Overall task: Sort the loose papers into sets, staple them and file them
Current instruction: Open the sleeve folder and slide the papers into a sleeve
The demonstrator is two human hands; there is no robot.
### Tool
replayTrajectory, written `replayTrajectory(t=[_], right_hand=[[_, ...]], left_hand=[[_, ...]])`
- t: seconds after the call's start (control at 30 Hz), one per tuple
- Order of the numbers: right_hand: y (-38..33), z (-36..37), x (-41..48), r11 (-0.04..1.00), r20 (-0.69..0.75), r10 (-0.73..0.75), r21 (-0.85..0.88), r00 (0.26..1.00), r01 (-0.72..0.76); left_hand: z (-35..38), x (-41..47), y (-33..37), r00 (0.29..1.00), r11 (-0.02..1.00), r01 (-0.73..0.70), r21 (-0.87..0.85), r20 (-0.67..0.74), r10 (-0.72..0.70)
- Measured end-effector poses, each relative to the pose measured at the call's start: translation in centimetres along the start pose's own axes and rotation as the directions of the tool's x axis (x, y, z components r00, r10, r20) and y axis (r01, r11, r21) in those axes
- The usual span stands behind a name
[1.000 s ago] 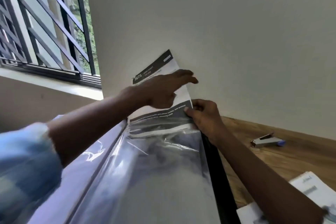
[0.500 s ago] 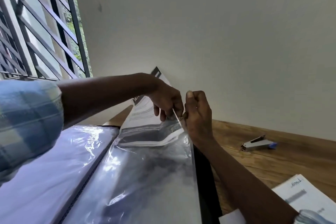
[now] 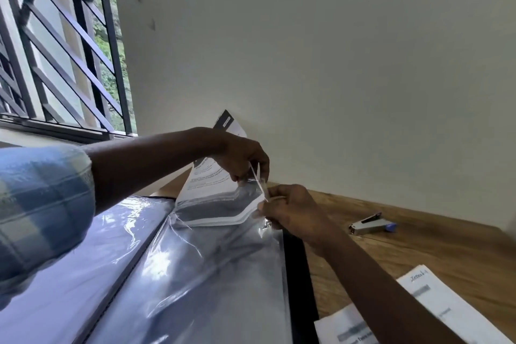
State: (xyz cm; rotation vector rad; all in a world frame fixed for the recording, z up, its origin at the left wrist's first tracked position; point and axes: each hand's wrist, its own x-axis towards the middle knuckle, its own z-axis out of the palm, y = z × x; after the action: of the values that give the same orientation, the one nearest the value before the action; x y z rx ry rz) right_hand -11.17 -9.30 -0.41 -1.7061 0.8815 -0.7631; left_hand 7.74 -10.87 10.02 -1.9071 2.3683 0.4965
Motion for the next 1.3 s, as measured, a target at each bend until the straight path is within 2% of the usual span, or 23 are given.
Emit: replayTrajectory(t=[0.07, 0.17, 0.23, 0.3, 0.37, 0.43, 0.47, 0.67, 0.77, 0.87, 1.0, 1.1, 1.2, 1.27, 1.3], right_hand=[[0.9, 0.8, -0.2, 0.999, -0.094, -0.006, 0.035, 0.996, 0.009], [1.5, 1.5, -0.2, 0.996, -0.154, 0.002, 0.088, 0.988, 0.012], [2.0, 1.7, 0.1, 0.994, -0.199, 0.009, 0.109, 0.980, 0.013], [2.5, 2.1, 0.3, 0.997, -0.251, -0.009, 0.070, 0.968, 0.028], [2.9, 2.6, 0.3, 0.999, -0.299, -0.030, 0.026, 0.954, 0.039], [3.0, 2.9, 0.1, 0.998, -0.349, -0.064, -0.046, 0.935, 0.051], [3.1, 3.1, 0.1, 0.995, -0.367, -0.086, -0.071, 0.926, 0.064], [3.4, 3.3, 0.1, 0.990, -0.397, -0.109, -0.124, 0.911, 0.064], [3.3, 2.8, 0.1, 0.994, -0.369, -0.096, -0.077, 0.924, 0.073], [3.2, 2.7, -0.2, 0.996, -0.347, -0.090, -0.037, 0.934, 0.083], [3.0, 2.8, -0.3, 0.996, -0.340, -0.079, 0.012, 0.937, 0.088], [2.9, 2.5, -0.3, 0.995, -0.330, -0.069, 0.041, 0.942, 0.087], [3.2, 2.5, 0.0, 0.997, -0.339, -0.073, 0.007, 0.938, 0.080], [3.4, 2.6, 0.2, 0.997, -0.338, -0.071, 0.014, 0.938, 0.081], [3.4, 2.6, 0.3, 0.996, -0.338, -0.072, 0.024, 0.938, 0.085]], left_hand=[[0.5, 0.1, 0.8, 1.000, 0.999, -0.021, 0.031, 0.023, 0.020], [1.6, 0.5, 1.8, 0.997, 0.996, -0.044, 0.079, 0.068, 0.038], [2.0, 0.9, 1.9, 0.997, 0.974, -0.059, 0.219, 0.061, 0.047], [1.7, 1.1, 1.5, 0.998, 0.891, -0.065, 0.450, 0.027, 0.059], [1.3, 1.8, 0.9, 0.998, 0.765, -0.063, 0.640, 0.027, 0.059], [1.2, 2.7, 0.3, 0.998, 0.676, -0.056, 0.735, 0.029, 0.051], [1.3, 3.0, 0.0, 0.999, 0.663, -0.053, 0.747, 0.031, 0.045], [1.8, 4.5, 2.1, 0.996, 0.724, -0.075, 0.686, 0.081, 0.026], [1.8, 4.3, 3.5, 0.988, 0.743, -0.084, 0.664, 0.153, -0.024], [1.5, 3.8, 3.6, 0.990, 0.685, -0.102, 0.721, 0.141, -0.002], [0.3, 3.5, 1.8, 0.999, 0.637, -0.023, 0.771, 0.043, -0.016], [0.5, 4.3, 0.8, 0.999, 0.696, 0.024, 0.717, 0.008, -0.042], [0.7, 4.7, 2.1, 0.992, 0.772, -0.020, 0.635, 0.109, -0.064], [0.1, 4.4, 2.8, 0.985, 0.923, -0.037, 0.382, 0.171, -0.031], [-0.4, 4.0, 2.8, 0.989, 0.972, -0.018, 0.234, 0.148, -0.017]])
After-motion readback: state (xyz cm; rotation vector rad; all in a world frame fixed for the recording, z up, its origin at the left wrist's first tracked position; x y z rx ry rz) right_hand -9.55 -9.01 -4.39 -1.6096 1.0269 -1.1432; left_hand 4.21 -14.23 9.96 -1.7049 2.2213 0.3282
